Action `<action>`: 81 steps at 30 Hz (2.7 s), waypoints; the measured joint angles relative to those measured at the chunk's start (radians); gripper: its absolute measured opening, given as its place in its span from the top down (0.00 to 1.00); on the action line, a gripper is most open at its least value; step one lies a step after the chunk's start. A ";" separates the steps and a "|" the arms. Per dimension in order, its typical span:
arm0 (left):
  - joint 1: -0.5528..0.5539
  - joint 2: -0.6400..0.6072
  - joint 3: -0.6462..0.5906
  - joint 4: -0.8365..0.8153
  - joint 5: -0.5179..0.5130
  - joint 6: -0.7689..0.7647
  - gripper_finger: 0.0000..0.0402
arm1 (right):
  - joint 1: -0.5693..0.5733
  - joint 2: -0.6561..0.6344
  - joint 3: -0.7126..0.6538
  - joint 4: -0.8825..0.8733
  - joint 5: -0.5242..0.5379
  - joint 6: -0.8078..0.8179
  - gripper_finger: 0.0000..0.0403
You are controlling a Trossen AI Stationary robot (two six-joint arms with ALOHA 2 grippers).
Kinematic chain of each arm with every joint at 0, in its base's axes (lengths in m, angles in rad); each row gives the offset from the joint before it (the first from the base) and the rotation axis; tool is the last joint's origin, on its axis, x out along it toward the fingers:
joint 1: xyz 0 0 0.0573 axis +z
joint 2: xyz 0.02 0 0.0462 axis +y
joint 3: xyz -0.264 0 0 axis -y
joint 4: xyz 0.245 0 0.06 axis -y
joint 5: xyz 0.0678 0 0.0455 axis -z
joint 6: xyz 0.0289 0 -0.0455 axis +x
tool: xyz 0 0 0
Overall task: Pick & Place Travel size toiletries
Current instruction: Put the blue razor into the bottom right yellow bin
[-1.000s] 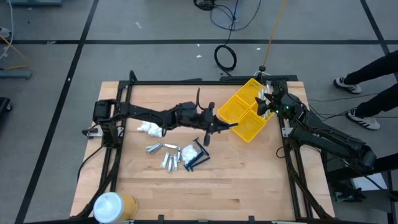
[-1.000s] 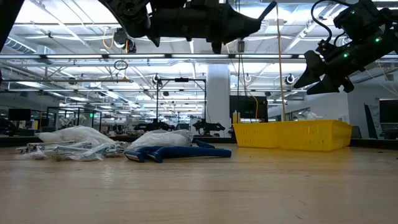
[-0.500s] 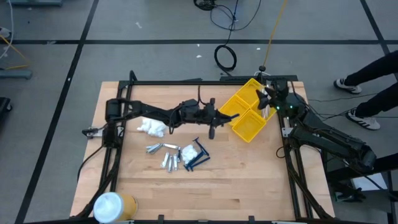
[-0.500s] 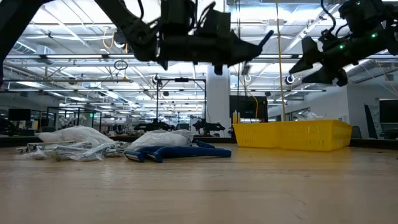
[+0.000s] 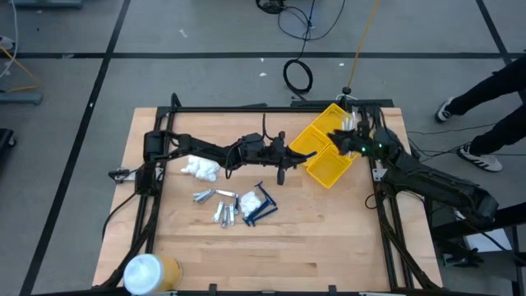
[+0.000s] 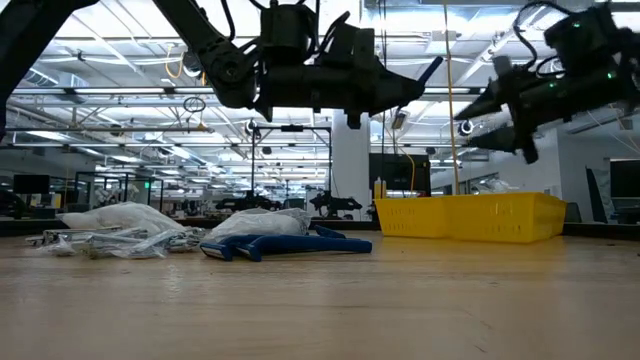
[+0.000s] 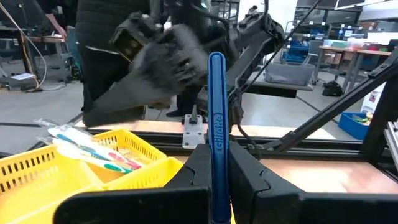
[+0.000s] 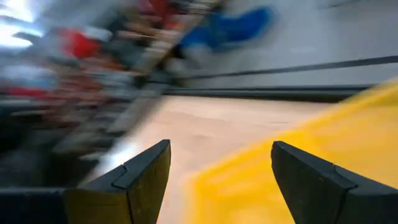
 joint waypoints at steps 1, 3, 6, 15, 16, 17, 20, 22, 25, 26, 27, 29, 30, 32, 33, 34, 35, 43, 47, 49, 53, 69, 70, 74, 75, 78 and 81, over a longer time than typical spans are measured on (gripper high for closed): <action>0.000 0.000 0.000 -0.003 0.000 0.000 0.98 | 0.013 0.014 -0.042 0.117 -0.045 0.037 0.34; 0.000 0.000 0.000 -0.003 -0.001 0.000 0.98 | 0.040 0.039 -0.119 0.308 -0.077 0.103 0.34; -0.001 0.001 0.000 0.000 -0.018 -0.012 0.97 | 0.066 0.075 -0.189 0.454 -0.111 0.132 0.34; -0.004 0.001 0.001 0.010 -0.035 -0.038 0.98 | 0.274 0.101 -0.103 0.433 -0.128 -0.312 0.41; -0.004 0.001 0.003 0.010 -0.034 -0.046 0.98 | 0.306 0.110 -0.080 0.409 -0.082 -0.360 0.42; -0.006 0.002 0.008 0.010 -0.035 -0.050 0.97 | 0.338 0.117 -0.067 0.395 -0.038 -0.401 0.43; -0.013 0.020 0.036 0.010 -0.033 -0.048 0.98 | 0.433 0.163 -0.029 0.397 0.052 -0.494 0.45; -0.017 0.049 0.070 0.004 -0.033 -0.046 0.98 | 0.488 0.197 -0.010 0.407 0.104 -0.533 0.46; -0.019 0.081 0.100 -0.002 -0.031 -0.048 0.98 | 0.549 0.237 0.021 0.445 0.151 -0.569 0.46; -0.019 0.087 0.105 -0.001 -0.027 -0.044 0.98 | 0.561 0.246 0.031 0.446 0.155 -0.574 0.46; -0.019 0.087 0.106 -0.003 -0.029 -0.045 0.98 | 0.567 0.253 0.038 0.445 0.156 -0.576 0.46; -0.020 0.087 0.112 -0.002 -0.027 -0.044 0.98 | 0.579 0.270 0.044 0.447 0.169 -0.576 0.46; -0.020 0.086 0.112 -0.001 -0.026 -0.045 0.98 | 0.584 0.273 0.045 0.456 0.178 -0.576 0.47; -0.018 0.086 0.114 0.000 -0.019 -0.045 0.98 | 0.587 0.278 0.046 0.462 0.206 -0.578 0.48; -0.018 0.086 0.118 -0.002 -0.015 -0.046 0.98 | 0.589 0.280 0.046 0.458 0.216 -0.579 0.49; -0.018 0.086 0.121 -0.001 -0.013 -0.046 0.98 | 0.591 0.283 0.046 0.459 0.224 -0.579 0.51; -0.018 0.086 0.124 0.000 -0.011 -0.046 0.98 | 0.593 0.285 0.046 0.462 0.224 -0.579 0.53; -0.021 0.085 0.124 0.000 0.019 -0.041 0.98 | 0.597 0.284 0.046 0.461 0.228 -0.580 0.83; -0.026 0.085 0.124 0.001 0.036 -0.033 0.95 | 0.598 0.284 0.046 0.463 0.236 -0.590 0.95; -0.031 0.085 0.124 0.001 0.028 -0.012 0.93 | 0.598 0.284 0.046 0.460 0.269 -0.586 0.95; -0.053 0.075 0.124 -0.003 -0.025 -0.002 0.86 | 0.598 0.283 0.047 0.451 0.293 -0.587 0.95; -0.126 -0.031 0.214 -0.313 -0.290 0.120 0.21 | 0.596 0.283 0.045 0.291 0.423 -0.562 0.95; -0.128 -0.044 0.215 -0.321 -0.291 0.143 0.18 | 0.596 0.286 0.043 0.266 0.423 -0.562 0.95; -0.129 -0.119 0.214 -0.467 -0.355 0.167 0.12 | 0.597 0.265 0.067 0.177 0.461 -0.555 0.95; -0.127 -0.148 0.212 -0.522 -0.377 0.154 0.11 | 0.596 0.259 0.080 0.121 0.465 -0.546 0.95; -0.109 -0.241 0.212 -0.654 -0.421 0.117 0.10 | 0.596 0.232 0.155 -0.057 0.463 -0.535 0.95; -0.087 -0.314 0.185 -0.746 -0.423 0.088 0.10 | 0.597 0.213 0.248 -0.242 0.462 -0.501 0.95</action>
